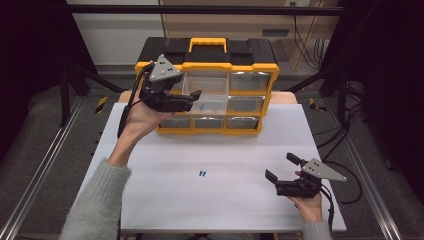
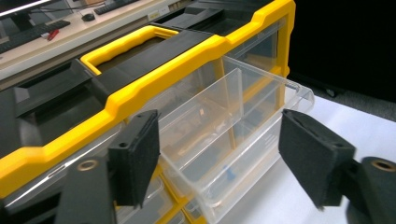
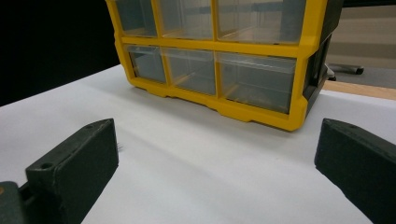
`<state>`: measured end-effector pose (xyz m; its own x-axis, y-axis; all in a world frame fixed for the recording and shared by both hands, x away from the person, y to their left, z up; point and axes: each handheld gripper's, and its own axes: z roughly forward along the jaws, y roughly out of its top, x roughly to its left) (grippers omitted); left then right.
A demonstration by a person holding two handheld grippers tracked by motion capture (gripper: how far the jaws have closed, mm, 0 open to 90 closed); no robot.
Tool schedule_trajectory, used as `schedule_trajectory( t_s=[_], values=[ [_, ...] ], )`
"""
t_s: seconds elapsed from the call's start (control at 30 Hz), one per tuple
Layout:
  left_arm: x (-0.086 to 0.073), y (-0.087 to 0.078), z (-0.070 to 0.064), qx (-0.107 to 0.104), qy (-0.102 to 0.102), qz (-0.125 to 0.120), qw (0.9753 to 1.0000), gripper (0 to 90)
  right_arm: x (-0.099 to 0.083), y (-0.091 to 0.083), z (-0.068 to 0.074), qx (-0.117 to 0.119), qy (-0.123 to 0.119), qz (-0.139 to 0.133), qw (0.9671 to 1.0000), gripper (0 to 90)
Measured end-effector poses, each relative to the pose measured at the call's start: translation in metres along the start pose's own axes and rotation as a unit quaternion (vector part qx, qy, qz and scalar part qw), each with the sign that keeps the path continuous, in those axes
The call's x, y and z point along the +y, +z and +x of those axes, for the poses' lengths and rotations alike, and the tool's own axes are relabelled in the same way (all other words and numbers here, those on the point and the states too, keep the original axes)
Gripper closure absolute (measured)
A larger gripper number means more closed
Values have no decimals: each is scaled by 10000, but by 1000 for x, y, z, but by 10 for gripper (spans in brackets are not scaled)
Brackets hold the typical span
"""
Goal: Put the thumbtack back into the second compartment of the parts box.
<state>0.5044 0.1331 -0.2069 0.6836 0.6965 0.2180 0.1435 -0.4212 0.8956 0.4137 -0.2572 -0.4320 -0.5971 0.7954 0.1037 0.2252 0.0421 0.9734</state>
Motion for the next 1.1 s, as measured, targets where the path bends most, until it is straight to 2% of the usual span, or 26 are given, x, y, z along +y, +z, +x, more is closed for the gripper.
schedule_trajectory(
  t_s=[0.13, 0.17, 0.4, 0.43, 0.47, 0.5, 0.53, 0.57, 0.6, 0.63, 0.7, 0.73, 0.77, 0.9, 0.97, 1.0, 1.07, 1.1],
  values=[
    [-8, -9, -1, 16, -109, -131, 9999, 197, 0, 0, 1, 42, 36, -42, 10000, 3],
    [-9, -11, -1, 11, -121, -134, 9998, 177, 0, 0, 0, 4, -40, -12, 10000, 3],
    [-26, -23, 1, 104, -207, -146, 9996, 114, 0, 1, 0, -8, -15, 17, 10000, 3],
    [-28, -24, 2, 123, -229, -175, 9995, 101, -1, 1, -1, 1, -129, 7, 9999, 3],
    [-31, -25, 3, 142, -268, -211, 9993, 96, -1, 1, -3, 32, -286, -2, 9996, 3],
    [-34, -27, 3, 123, -293, -245, 9992, 94, 0, 1, 0, -8, -22, 15, 10000, 3],
    [-37, -28, 3, 101, -286, -261, 9992, 93, 0, 1, 0, -19, -18, 24, 10000, 3],
    [-39, -29, 3, 99, -280, -265, 9992, 92, -1, 1, -1, 3, -144, 8, 9999, 3],
    [-42, -29, 3, 99, -269, -260, 9993, 90, -1, 1, -2, 6, -158, 12, 9999, 3],
    [-44, -30, 2, 102, -252, -237, 9993, 88, 0, 1, 0, -7, -25, 11, 10000, 3],
    [-50, -31, 1, 117, -202, -226, 9995, 83, 0, 1, 0, -11, -8, 16, 10000, 3],
    [-52, -31, 0, 125, -213, -212, 9995, 82, 0, 1, 0, -5, -32, 19, 10000, 3],
    [-55, -32, 0, 115, -202, -222, 9995, 76, -1, 1, -2, 3, -157, 13, 9999, 3],
    [-66, -33, -1, 137, -295, -248, 9992, 74, 0, 1, 1, 8, 34, 47, 10000, 3],
    [-71, -33, -1, 172, -293, -246, 9991, 72, 0, 1, 1, 9, 7, 39, 10000, 3],
    [-73, -33, -2, 141, -304, -239, 9992, 71, -1, 1, -1, -1, -118, 21, 9999, 3],
    [-79, -34, -2, 154, -327, -264, 9990, 67, -1, 1, 1, 29, -10, -13, 10000, 3],
    [-81, -34, -3, 151, -326, -258, 9990, 67, -1, 1, -1, -1, -137, 11, 9999, 3]
  ],
)
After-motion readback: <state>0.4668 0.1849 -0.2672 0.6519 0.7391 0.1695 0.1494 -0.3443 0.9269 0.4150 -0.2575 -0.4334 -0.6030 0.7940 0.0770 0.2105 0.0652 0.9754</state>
